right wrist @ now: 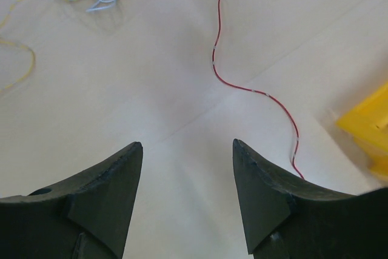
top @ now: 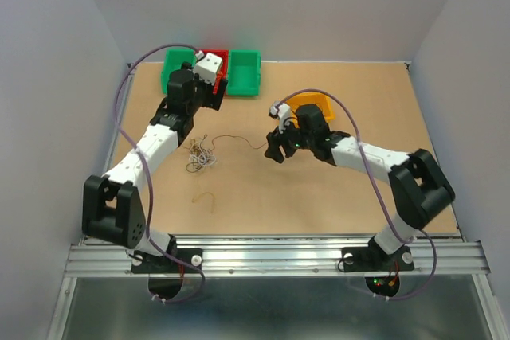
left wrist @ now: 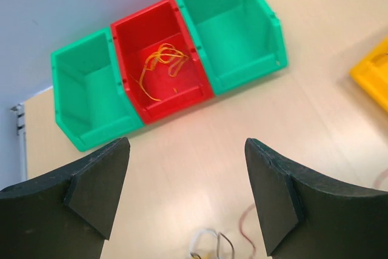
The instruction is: Untangle the cables
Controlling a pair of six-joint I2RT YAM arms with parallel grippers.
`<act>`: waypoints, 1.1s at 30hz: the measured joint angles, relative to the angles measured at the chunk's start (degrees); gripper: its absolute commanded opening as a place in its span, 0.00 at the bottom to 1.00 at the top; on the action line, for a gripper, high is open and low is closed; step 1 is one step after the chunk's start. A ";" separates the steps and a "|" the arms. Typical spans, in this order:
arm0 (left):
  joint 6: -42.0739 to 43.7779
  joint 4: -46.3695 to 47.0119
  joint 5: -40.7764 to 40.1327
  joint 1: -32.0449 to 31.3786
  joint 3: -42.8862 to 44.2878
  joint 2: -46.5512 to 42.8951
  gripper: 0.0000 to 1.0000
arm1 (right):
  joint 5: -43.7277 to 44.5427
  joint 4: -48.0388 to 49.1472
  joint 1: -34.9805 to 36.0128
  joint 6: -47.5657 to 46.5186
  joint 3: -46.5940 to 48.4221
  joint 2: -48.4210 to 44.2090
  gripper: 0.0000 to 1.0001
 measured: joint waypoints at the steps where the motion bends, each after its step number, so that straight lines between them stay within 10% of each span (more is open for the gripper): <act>1: -0.42 0.46 1.07 0.02 -2.71 -3.10 0.88 | 0.31 -0.17 0.61 -0.39 1.62 2.95 0.64; 8: -1.95 7.30 3.19 0.02 -20.17 -19.67 0.88 | 3.15 -1.11 2.19 -0.76 12.24 17.16 0.63; 24: -2.38 13.62 0.70 0.02 -23.91 -17.11 0.88 | 10.51 -1.73 6.01 -0.87 23.06 27.65 0.60; 31: -2.43 13.92 0.70 0.02 -23.93 -17.11 0.88 | 11.58 -5.86 6.56 -1.97 27.21 30.82 0.04; 33: -2.43 13.92 0.85 0.02 -23.93 -17.11 0.88 | 10.49 -6.34 6.56 -2.21 27.23 30.82 0.01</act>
